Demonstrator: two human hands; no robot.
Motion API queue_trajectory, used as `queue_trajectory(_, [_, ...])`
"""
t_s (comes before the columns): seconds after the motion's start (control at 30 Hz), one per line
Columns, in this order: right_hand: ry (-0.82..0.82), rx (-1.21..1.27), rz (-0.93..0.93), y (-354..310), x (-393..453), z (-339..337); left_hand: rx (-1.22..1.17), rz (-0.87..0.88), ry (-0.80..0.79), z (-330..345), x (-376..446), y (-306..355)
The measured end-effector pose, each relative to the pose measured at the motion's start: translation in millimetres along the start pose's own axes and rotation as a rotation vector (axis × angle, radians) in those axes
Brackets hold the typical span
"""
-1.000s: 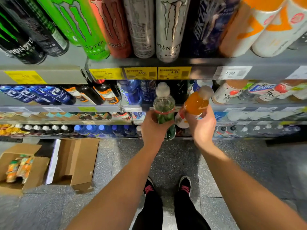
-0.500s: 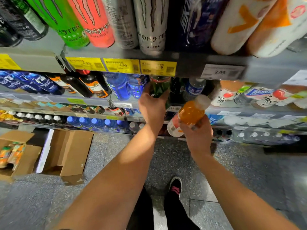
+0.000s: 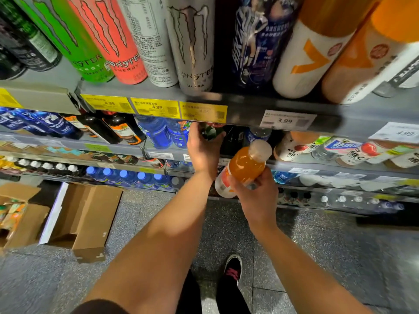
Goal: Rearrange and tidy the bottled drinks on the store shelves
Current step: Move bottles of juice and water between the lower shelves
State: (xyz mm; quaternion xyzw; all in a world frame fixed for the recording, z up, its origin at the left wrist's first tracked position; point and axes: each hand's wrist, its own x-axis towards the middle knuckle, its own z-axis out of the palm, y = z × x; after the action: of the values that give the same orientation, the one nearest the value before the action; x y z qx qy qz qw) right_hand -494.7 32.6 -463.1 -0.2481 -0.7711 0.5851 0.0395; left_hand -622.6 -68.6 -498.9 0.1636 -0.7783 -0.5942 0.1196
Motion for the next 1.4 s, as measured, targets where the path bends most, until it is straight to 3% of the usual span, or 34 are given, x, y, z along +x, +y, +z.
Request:
queue_trajectory(0.3, [-0.01,0.009,-0.034,-14.7,-7.0,-18.6,0.012,-0.075,-0.119,-20.4,-11.2,7.3])
queue_trajectory(0.4, [-0.021,-0.054,-0.046,-32.3,-14.8,-29.4,0.218,-0.016,-0.163,-46.8,-41.7,24.6])
queue_trajectory(0.63, [-0.086,-0.067,-0.061,-77.1,-35.4,-50.4,0.009,-0.067,-0.604,-98.3,-104.1,95.9])
queue_trajectory(0.73, [-0.118,-0.047,-0.071,-101.7,-43.6,-55.4,-0.004,-0.039,-0.69,-110.8,-115.7,120.9])
queue_trajectory(0.93, [-0.17,-0.026,-0.185,-151.8,-58.0,-53.5,0.07,0.028,-0.398,-131.8,-126.0,166.3])
queue_trajectory(1.1, [-0.255,-0.044,-0.272,-185.4,-71.9,-45.0,0.14,0.05,-0.315,-157.9,-114.8,196.1])
queue_trajectory(1.2, [-0.276,-0.043,-0.354,-209.1,-67.0,-39.6,0.008,0.032,-0.246,-173.6,-104.0,194.7])
queue_trajectory(1.4, [0.227,-0.026,-0.355,-240.0,-20.5,-15.6,-0.22,-0.03,-0.228,-202.9,-73.2,190.5])
